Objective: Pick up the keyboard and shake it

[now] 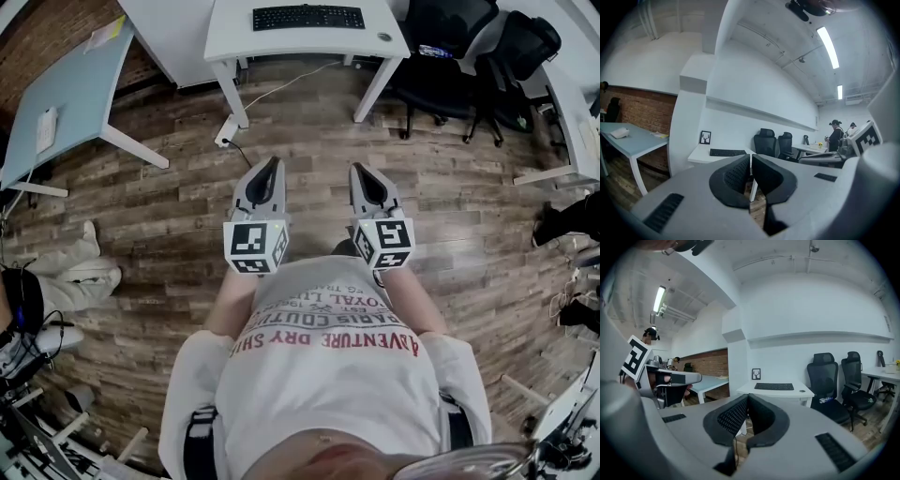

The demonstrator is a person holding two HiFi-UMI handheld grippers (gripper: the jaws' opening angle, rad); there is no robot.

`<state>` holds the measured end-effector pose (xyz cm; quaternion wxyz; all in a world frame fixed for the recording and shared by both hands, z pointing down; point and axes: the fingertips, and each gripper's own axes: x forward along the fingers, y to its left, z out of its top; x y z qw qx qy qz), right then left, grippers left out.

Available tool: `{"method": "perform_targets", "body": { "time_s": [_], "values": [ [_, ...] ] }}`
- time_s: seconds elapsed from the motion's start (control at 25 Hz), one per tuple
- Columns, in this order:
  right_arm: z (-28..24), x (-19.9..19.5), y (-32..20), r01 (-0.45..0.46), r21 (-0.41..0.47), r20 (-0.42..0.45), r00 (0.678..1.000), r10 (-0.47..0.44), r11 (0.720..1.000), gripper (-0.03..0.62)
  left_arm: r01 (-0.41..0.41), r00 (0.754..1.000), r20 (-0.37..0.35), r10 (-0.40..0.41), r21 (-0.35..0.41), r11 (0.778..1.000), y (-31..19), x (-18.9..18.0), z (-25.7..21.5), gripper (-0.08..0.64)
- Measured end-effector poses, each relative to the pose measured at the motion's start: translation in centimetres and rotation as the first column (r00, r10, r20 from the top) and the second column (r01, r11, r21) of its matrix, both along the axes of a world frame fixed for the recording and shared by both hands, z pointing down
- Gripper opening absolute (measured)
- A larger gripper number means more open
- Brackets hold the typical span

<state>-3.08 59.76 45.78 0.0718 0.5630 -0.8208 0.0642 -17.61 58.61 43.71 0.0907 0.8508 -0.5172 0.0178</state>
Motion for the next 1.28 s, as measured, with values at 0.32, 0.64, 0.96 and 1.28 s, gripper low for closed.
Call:
{"method": "perform_targets", "body": {
  "time_s": [0.32, 0.64, 0.96, 1.28],
  "values": [
    [1.9, 2.6, -5.6, 0.025, -0.017, 0.008, 1.000, -0.025, 1.000, 0.025, 0.000, 0.999, 0.042, 0.002, -0.026, 1.000, -4.8, 2.7, 1.4, 0.034],
    [1.8, 4.6, -17.9, 0.093, -0.041, 0.068, 0.994, -0.091, 0.995, 0.025, 0.086, 0.995, 0.058, -0.083, -0.048, 0.995, -15.0, 3.5, 1.2, 0.034],
    [1.6, 9.6, -28.2, 0.152, -0.026, 0.035, 0.988, -0.151, 0.988, 0.025, 0.174, 0.983, 0.068, -0.170, -0.055, 0.983, -24.1, 7.2, 1.3, 0.034],
    [3.2, 14.5, -36.7, 0.136, -0.108, 0.076, 0.989, -0.129, 0.985, 0.025, 0.212, 0.976, 0.076, -0.205, -0.103, 0.972, -31.9, 10.3, 2.8, 0.034]
  ]
}}
